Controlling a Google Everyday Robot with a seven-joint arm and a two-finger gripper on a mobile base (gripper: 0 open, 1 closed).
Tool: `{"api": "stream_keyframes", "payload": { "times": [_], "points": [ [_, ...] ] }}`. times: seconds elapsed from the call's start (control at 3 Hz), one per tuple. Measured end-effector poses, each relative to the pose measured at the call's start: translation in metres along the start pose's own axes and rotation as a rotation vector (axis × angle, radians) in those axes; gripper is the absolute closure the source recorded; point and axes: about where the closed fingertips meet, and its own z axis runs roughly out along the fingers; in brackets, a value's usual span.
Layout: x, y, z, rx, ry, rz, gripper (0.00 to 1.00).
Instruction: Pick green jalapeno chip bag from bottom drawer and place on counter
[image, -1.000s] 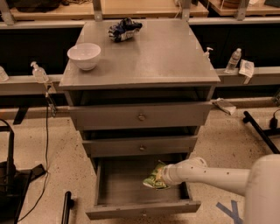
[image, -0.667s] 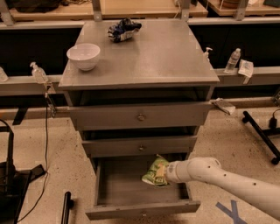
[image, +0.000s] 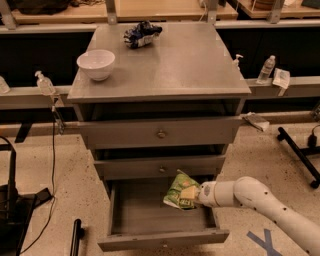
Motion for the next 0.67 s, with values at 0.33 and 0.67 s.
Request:
{"api": "stream_keyframes", "payload": {
  "times": [0.33,0.67],
  "points": [
    [0.0017,0.0003,0.0026,-0.006,0.005,-0.010,1.00],
    [0.0021,-0.0049,0.0023,-0.012,-0.045,0.015,1.00]
  ]
}}
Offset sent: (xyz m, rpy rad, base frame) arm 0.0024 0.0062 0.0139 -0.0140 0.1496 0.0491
